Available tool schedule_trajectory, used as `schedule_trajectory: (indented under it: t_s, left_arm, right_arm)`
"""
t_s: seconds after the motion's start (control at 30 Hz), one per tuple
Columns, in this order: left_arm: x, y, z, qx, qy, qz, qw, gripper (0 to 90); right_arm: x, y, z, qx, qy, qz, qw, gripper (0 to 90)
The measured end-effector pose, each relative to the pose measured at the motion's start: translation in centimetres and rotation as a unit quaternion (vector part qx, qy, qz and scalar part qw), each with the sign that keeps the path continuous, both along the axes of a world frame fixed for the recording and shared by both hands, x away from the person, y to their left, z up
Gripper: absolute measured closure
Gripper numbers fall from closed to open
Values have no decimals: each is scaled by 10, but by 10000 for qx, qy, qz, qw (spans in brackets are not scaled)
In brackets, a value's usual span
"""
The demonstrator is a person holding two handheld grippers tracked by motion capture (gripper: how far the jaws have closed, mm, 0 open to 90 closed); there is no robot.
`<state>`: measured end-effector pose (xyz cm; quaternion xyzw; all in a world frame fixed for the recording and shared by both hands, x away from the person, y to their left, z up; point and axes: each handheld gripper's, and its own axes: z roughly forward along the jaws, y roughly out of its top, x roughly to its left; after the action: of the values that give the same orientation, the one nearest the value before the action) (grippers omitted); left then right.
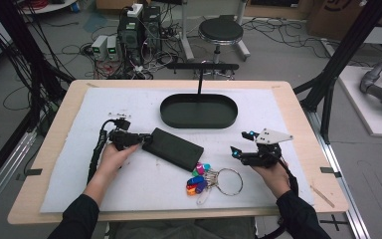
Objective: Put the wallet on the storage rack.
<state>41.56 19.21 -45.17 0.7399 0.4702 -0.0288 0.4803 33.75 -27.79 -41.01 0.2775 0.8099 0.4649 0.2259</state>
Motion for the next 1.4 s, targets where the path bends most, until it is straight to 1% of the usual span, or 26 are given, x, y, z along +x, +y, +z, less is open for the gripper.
schedule_trajectory:
  t_s: [0.03,0.1,0.13,0.23,0.33,0.37,0.47,0.6,0.67,0.73,0.77,0.8,0.93,1.0,1.03,1.07,1.1,1.13,1.17,1.23,1.27,1.3,1.37,1.4]
  left_arm:
    - [0,1,1,-21,-33,18,10000,757]
    - [-1,3,2,-82,-54,24,9999,818]
    - [-2,3,2,-71,-65,18,10000,822]
    - [-5,2,6,-42,-266,-39,9996,832]
    - [-12,4,12,-69,-503,-121,9986,835]
    - [-14,5,15,-81,-619,-170,9979,836]
    - [-21,5,25,-208,-891,-221,9956,841]
    - [-31,5,39,-419,-1098,-257,9927,843]
    - [-36,5,45,-537,-1143,-242,9917,843]
    - [-40,5,49,-659,-1109,-171,9915,844]
    - [-41,4,51,-714,-1091,-110,9914,844]
    - [-42,3,52,-749,-1057,-52,9916,844]
    - [-44,-5,58,-829,-1001,160,9914,845]
    - [-45,-8,61,-801,-983,233,9917,845]
    - [-45,-10,63,-722,-1006,262,9920,845]
    - [-46,-11,64,-697,-1007,296,9920,845]
    - [-46,-12,64,-722,-994,327,9919,845]
    - [-46,-13,65,-728,-967,351,9920,845]
    - [-47,-14,66,-719,-970,383,9919,845]
    - [-47,-16,68,-699,-966,447,9919,845]
    - [-48,-17,69,-691,-956,487,9918,845]
    - [-48,-17,69,-689,-939,509,9919,845]
    - [-48,-18,70,-699,-902,550,9919,845]
    - [-47,-18,70,-702,-890,561,9920,845]
  right_arm:
    - [0,0,0,0,0,0,10000,304]
    - [0,0,0,3,2,3,10000,304]
    - [0,0,0,6,-4,9,10000,304]
    - [0,0,1,29,-3,3,10000,304]
    - [0,0,1,46,3,-1,10000,304]
    - [0,0,1,45,-8,5,10000,305]
    - [1,2,2,80,-17,9,10000,305]
    - [0,5,4,89,-60,57,9999,305]
    - [-1,9,5,93,-72,125,9999,305]
    - [-2,15,6,117,-98,199,9997,304]
    - [-4,26,6,104,-91,350,9993,303]
    - [-4,26,6,104,-91,350,9993,303]
    - [-12,55,4,-3,-124,722,9973,300]
    - [-17,72,2,-115,-181,890,9958,293]
    - [-19,80,0,-183,-202,973,9949,293]
    - [-24,95,-3,-331,-250,1076,9933,293]
    - [-24,95,-3,-331,-250,1076,9933,293]
    - [-27,109,-8,-512,-269,1147,9917,293]
    - [-27,109,-8,-512,-269,1147,9917,293]
    - [-30,122,-13,-701,-346,1149,9903,294]
    - [-31,127,-15,-839,-388,1091,9897,294]
    - [-32,133,-18,-956,-365,1043,9893,294]
    - [-33,143,-23,-1191,-339,1016,9871,296]
    - [-34,147,-26,-1357,-405,1005,9848,300]
